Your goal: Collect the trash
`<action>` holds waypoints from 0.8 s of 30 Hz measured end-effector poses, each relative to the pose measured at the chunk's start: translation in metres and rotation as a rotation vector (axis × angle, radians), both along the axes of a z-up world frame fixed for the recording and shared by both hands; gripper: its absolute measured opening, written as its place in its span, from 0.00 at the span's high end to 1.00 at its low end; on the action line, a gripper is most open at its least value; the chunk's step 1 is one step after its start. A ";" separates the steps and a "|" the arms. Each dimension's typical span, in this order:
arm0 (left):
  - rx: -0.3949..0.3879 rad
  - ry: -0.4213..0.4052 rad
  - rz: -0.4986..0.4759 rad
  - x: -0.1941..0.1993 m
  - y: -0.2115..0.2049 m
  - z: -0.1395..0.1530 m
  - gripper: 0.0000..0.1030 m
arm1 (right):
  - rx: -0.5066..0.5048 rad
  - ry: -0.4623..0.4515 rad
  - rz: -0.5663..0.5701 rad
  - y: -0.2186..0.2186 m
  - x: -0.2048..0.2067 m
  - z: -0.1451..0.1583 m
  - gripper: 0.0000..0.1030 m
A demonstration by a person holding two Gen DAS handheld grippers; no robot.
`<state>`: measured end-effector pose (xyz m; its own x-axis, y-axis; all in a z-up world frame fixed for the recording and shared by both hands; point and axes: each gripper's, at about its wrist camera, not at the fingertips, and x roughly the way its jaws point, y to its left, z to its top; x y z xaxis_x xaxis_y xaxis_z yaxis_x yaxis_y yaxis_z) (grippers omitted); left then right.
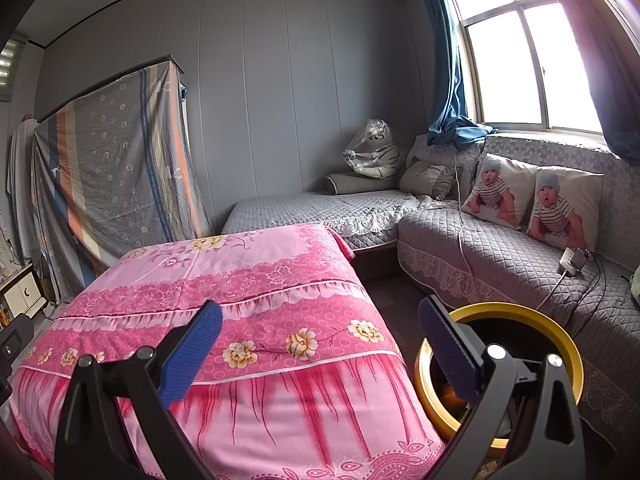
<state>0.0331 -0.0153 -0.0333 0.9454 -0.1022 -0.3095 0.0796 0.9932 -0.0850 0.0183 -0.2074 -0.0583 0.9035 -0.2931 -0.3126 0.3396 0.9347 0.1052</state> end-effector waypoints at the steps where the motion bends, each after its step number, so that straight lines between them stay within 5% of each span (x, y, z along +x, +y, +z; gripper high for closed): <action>1: -0.001 0.001 -0.001 0.000 0.000 0.000 0.08 | 0.002 0.001 0.000 0.000 0.000 0.000 0.08; 24: -0.001 0.008 -0.017 0.003 0.000 -0.002 0.08 | 0.005 0.003 -0.002 -0.002 0.001 0.002 0.08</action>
<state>0.0363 -0.0154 -0.0349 0.9411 -0.1184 -0.3166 0.0956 0.9916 -0.0866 0.0191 -0.2097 -0.0564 0.9020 -0.2930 -0.3172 0.3414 0.9336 0.1085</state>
